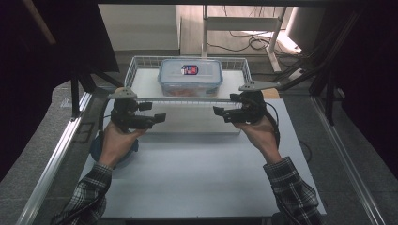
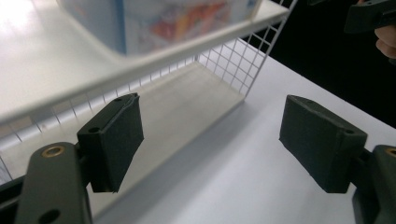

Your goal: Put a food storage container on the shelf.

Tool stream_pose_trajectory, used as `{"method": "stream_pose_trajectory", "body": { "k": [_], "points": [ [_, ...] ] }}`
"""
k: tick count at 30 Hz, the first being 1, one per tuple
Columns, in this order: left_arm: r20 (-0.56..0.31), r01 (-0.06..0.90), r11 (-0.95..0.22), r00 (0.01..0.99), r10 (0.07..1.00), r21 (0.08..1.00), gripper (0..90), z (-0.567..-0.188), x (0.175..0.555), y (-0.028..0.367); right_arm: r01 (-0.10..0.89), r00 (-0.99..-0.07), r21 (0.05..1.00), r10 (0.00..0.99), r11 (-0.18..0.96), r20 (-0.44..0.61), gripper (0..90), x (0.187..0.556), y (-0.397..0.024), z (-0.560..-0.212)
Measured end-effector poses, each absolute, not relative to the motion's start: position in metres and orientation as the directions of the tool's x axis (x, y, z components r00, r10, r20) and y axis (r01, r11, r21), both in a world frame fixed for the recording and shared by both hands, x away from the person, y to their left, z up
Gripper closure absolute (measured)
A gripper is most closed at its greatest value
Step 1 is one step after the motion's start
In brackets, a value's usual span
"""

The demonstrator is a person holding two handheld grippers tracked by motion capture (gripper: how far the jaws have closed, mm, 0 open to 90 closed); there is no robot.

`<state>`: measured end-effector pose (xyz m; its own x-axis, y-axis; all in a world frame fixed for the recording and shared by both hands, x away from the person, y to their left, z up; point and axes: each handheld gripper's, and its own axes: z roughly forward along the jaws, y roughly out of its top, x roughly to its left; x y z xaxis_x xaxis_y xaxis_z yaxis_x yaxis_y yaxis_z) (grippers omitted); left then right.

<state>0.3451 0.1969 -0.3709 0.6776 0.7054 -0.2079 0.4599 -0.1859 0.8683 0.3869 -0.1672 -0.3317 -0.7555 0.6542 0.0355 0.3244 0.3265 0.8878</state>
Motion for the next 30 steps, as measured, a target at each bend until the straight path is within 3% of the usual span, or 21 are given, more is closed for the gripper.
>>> {"method": "stream_pose_trajectory", "body": {
  "k": [16, 30],
  "points": [
    [-0.206, 0.469, -0.207, 0.686, 0.698, 0.859, 17.1, -0.424, 0.292, 0.193, 0.311, -0.786, 0.871, 0.618, 0.381, 0.01, 5.1, 0.349, -0.174, -0.373],
    [-0.227, 0.5, -0.206, 0.673, 0.704, 0.842, 11.2, -0.462, 0.267, 0.189, 0.335, -0.79, 0.867, 0.612, 0.368, 0.045, 2.1, 0.325, -0.192, -0.403]
  ]
}}
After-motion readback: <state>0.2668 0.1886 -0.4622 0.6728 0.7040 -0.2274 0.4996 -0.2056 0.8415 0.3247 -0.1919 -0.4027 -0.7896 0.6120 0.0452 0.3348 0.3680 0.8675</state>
